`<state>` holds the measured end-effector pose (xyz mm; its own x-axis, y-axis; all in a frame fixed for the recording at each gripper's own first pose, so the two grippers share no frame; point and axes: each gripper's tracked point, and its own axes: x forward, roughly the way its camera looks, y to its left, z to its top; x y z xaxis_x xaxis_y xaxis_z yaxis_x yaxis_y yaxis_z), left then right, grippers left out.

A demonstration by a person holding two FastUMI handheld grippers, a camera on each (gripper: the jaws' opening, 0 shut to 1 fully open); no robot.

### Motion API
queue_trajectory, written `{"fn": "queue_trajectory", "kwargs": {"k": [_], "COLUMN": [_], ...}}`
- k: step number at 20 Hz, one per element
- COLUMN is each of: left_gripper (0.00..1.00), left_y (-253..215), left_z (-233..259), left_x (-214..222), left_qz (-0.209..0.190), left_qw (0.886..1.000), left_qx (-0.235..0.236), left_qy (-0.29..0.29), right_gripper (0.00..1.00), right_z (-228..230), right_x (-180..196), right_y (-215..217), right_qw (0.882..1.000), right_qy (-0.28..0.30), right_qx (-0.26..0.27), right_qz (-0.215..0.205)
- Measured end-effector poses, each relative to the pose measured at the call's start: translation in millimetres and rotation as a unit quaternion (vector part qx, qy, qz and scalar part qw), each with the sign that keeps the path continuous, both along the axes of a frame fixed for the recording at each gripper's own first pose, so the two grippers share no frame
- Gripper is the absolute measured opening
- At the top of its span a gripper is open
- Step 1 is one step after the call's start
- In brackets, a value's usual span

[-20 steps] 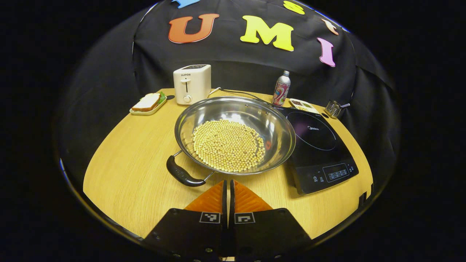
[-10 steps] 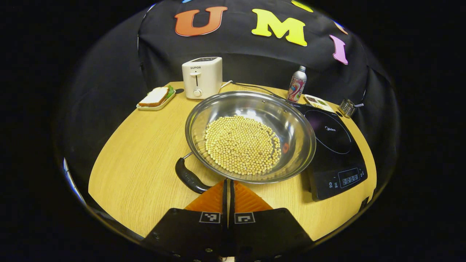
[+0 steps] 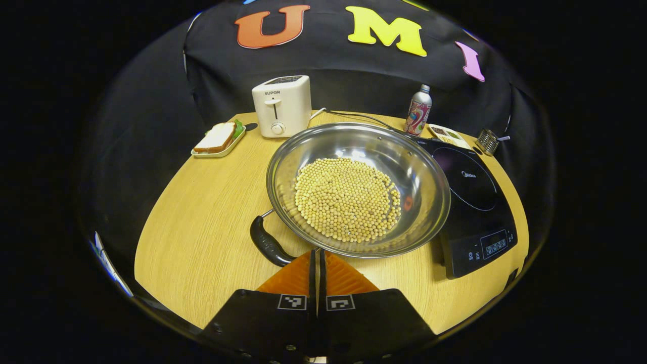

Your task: First push the handle of the pot to place it horizontally, then grasp the pot with both hands and set it on the induction cooktop.

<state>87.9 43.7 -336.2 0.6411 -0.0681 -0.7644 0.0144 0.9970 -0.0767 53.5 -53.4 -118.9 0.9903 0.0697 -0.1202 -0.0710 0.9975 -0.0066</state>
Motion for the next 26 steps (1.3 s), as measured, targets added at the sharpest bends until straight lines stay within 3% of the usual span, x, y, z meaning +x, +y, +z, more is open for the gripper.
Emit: {"fn": "queue_trajectory", "kwargs": {"k": [6, 7, 8, 9, 10, 11, 13, 14, 15, 17, 18, 19, 26], "left_gripper": [0.0, 0.1, 0.0, 0.1, 0.0, 0.1, 0.1, 0.1, 0.0, 0.0, 0.1, 0.0, 0.0], "left_y": [15, 19, 22, 25, 27, 30, 37, 40, 42, 48, 51, 53, 60], "left_z": [-3, -3, -4, -4, -4, -4, -4, -4, -4, -3, -2, -1, -1], "left_x": [15, 18, 20, 23, 26, 29, 36, 39, 43, 52, 55, 61, 84], "left_qz": [0.001, 0.002, 0.003, 0.002, 0.002, 0.001, 0.004, 0.005, 0.007, 0.012, 0.015, 0.018, 0.02], "left_qw": [1.0, 1.0, 1.0, 1.0, 1.0, 1.0, 1.0, 1.0, 1.0, 1.0, 1.0, 1.0, 1.0], "left_qx": [-0.009, -0.008, -0.008, -0.008, -0.008, -0.007, -0.008, -0.009, -0.011, -0.014, -0.017, -0.02, -0.02], "left_qy": [0.007, 0.007, 0.007, 0.008, 0.008, 0.008, 0.007, 0.008, 0.008, 0.009, 0.007, 0.002, 0.0], "right_gripper": [0.96, 0.96, 0.96, 0.96, 0.96, 0.96, 1.0, 0.96, 0.96, 0.96, 0.96, 0.96, 0.96], "right_z": [-1, -1, -3, -3, -4, -3, -3, -3, -1, 0, 1, 3, -10], "right_x": [11, 13, 14, 17, 19, 21, 26, 27, 29, 34, 35, 37, 55], "right_y": [8, 9, 11, 13, 15, 18, 24, 26, 28, 34, 35, 36, 50], "right_qw": [1.0, 1.0, 1.0, 1.0, 1.0, 1.0, 1.0, 1.0, 1.0, 1.0, 1.0, 1.0, 1.0], "right_qy": [0.004, 0.006, 0.008, 0.011, 0.013, 0.015, 0.014, 0.014, 0.013, 0.011, 0.007, 0.003, 0.014], "right_qx": [-0.005, -0.005, -0.004, -0.004, -0.005, -0.006, -0.01, -0.011, -0.012, -0.013, -0.011, -0.008, 0.001], "right_qz": [-0.005, -0.007, -0.008, -0.009, -0.01, -0.01, -0.011, -0.011, -0.011, -0.009, -0.011, -0.012, -0.007]}}
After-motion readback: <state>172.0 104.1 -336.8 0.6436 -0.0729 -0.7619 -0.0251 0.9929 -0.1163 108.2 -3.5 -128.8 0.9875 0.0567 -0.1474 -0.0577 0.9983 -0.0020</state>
